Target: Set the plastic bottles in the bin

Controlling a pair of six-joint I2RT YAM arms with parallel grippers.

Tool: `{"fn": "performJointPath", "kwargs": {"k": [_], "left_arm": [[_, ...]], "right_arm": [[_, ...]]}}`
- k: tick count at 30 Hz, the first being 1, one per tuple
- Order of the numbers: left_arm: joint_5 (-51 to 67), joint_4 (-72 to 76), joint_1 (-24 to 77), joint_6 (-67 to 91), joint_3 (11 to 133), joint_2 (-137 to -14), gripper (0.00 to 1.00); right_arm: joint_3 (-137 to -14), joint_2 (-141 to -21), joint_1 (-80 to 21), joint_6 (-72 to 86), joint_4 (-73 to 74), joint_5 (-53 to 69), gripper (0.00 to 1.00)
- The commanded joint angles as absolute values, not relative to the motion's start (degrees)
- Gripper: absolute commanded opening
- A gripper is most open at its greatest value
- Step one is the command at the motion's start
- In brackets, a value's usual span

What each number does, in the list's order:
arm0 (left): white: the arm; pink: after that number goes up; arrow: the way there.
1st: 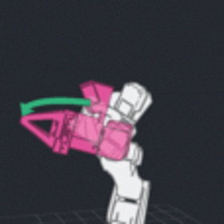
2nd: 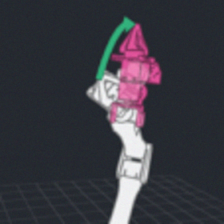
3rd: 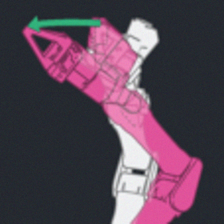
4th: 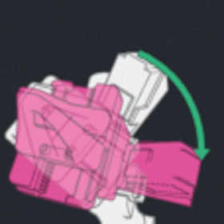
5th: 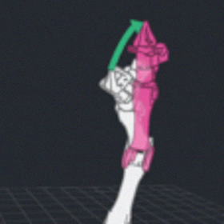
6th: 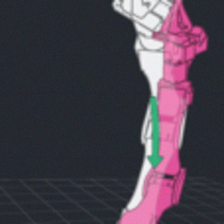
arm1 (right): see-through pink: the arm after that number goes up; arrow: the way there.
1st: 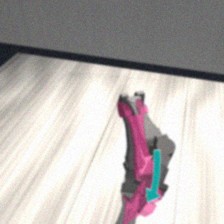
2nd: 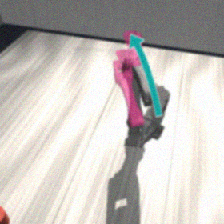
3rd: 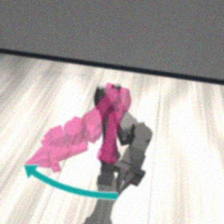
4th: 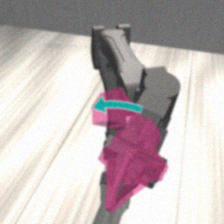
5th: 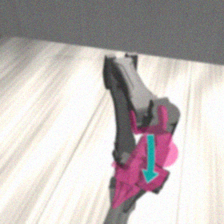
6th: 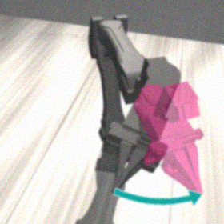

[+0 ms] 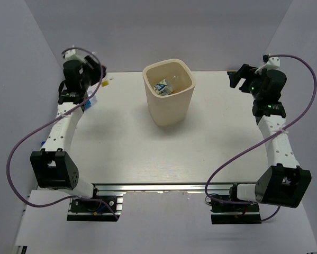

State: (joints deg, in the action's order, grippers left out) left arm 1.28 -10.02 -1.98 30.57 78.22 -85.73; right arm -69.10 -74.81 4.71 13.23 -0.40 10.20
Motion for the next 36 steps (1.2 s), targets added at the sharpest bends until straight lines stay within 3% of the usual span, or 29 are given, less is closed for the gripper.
{"fn": "performJointPath", "kwargs": {"k": [1, 6, 11, 14, 19, 20, 21, 30, 36], "left_arm": [[5.3, -2.4, 8.4, 31.5, 86.7, -84.0, 0.32], [8.2, 0.9, 21.8, 30.6, 100.9, -97.2, 0.32], [9.4, -8.9, 28.4, 26.3, 120.3, -109.8, 0.33], [7.2, -13.3, 30.8, 23.3, 125.6, -113.6, 0.40], [6.0, -14.1, 31.2, 21.1, 125.1, -112.4, 0.78], [5.6, -14.9, 31.1, 20.6, 124.9, -112.1, 0.95], [4.8, -15.5, 31.1, 20.1, 124.5, -111.5, 0.98], [-17.7, -20.8, 28.6, 15.9, 109.8, -94.9, 0.98], [-25.9, -28.7, 10.8, 30.0, 90.2, -81.9, 0.98]], "right_arm": [[-67.9, -72.5, 5.2, 16.7, -5.4, 10.6, 0.89], [-66.9, -71.9, 5.4, 16.2, -5.9, 10.8, 0.89], [-65.8, -71.0, 5.4, 15.2, -5.8, 10.7, 0.89], [-65.6, -70.7, 5.6, 14.8, -5.3, 10.7, 0.89], [-65.4, -70.4, 5.7, 13.8, -4.8, 10.7, 0.89], [-65.5, -70.5, 5.7, 13.6, -4.8, 10.7, 0.89], [-65.6, -70.7, 5.8, 13.5, -4.9, 10.7, 0.89], [-67.1, -73.3, 5.9, 13.4, -5.0, 11.5, 0.89], [-69.0, -74.8, 6.4, 13.0, -5.3, 12.7, 0.89]]}}
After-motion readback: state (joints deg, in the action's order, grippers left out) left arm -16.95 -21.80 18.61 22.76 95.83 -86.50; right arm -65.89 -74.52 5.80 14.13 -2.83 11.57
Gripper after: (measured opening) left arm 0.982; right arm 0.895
